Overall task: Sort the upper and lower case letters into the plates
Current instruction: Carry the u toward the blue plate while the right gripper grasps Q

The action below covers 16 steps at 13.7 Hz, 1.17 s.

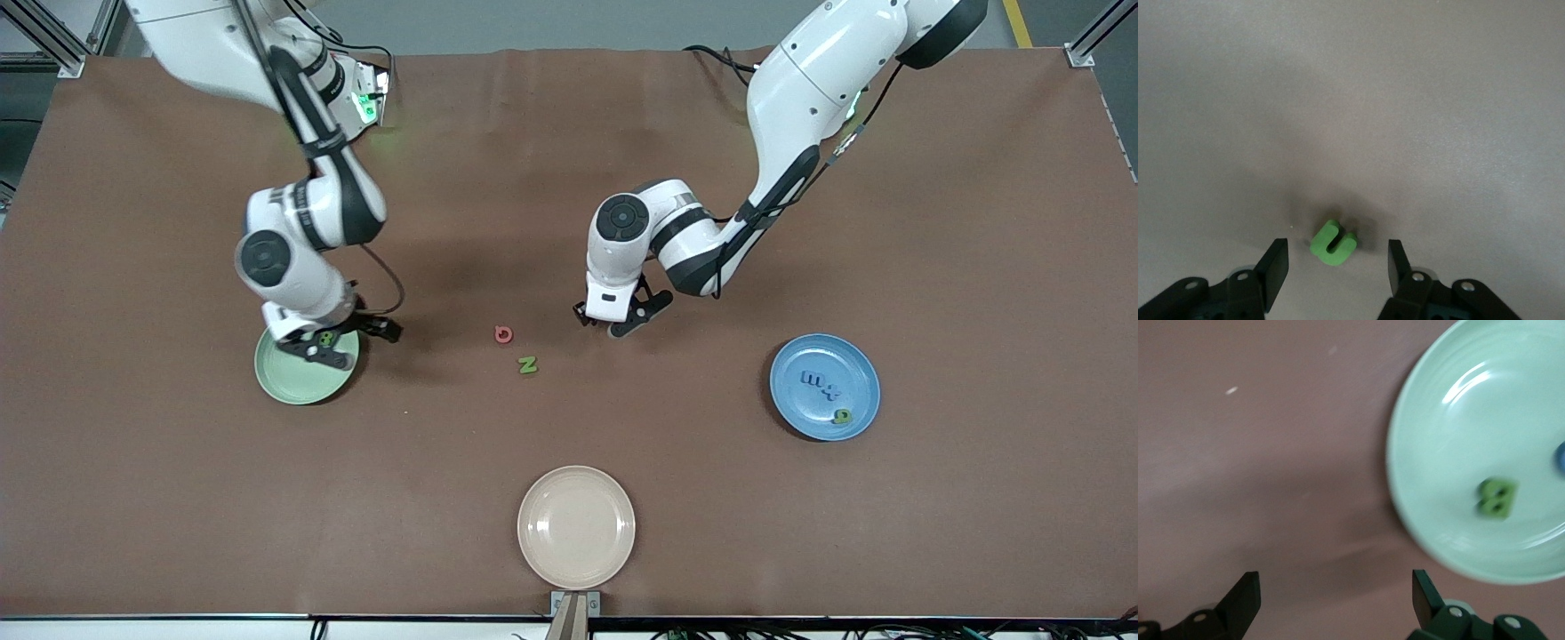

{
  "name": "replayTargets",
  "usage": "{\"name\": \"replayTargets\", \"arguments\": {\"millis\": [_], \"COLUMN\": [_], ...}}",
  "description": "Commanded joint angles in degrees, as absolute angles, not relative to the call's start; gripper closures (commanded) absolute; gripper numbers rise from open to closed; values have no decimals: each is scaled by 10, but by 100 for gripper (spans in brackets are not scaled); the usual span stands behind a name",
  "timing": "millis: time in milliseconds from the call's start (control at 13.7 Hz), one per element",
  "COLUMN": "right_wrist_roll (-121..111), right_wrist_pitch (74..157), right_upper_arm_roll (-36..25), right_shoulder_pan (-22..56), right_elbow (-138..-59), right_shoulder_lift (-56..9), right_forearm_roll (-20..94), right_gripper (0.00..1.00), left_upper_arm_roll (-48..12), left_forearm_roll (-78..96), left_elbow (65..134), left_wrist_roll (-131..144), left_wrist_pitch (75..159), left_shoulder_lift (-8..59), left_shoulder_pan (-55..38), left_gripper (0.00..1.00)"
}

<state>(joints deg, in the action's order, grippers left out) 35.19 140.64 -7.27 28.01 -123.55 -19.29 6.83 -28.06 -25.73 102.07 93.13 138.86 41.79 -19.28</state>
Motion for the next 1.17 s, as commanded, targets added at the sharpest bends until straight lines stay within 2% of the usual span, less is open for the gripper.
{"name": "replayTargets", "arguments": {"millis": [0,293,439,585,805,951,1024,1098], "right_wrist_roll": [435,433,395,395,418,420,415,410], "right_wrist_pitch": [1404,1404,1410,1440,1449,1448,1448,1448], "right_upper_arm_roll": [-79,-79,-79,-78,-78,-78,-78,-78], "right_shoulder_pan": [330,396,410,421,436,442,445,447], "right_elbow": [-1214,-1148,-1122,-1115,-1095,-1079,-1072,-1067], "right_shoulder_lift": [-198,-253,-287,-308,-334,-345,-355,-359], "right_forearm_roll": [74,69,69,70,76,70,69,64], "right_gripper": [0,0,0,0,2,5,5,5], "left_upper_arm_roll": [-280,-279,-279,-278,-278,-278,-278,-278], "left_forearm_roll": [-267,-267,-268,-267,-266,-267,-267,-268], "left_elbow": [1007,1005,1005,1003,1003,1003,1003,1003], "left_wrist_roll": [898,897,896,893,893,892,895,895], "left_wrist_pitch": [1378,1378,1378,1378,1378,1378,1378,1378], "left_shoulder_lift": [423,433,437,439,443,444,441,437], "left_shoulder_pan": [-193,-194,-194,-193,-193,-193,-189,-185], "left_gripper": [31,38,39,46,60,89,98,100]}}
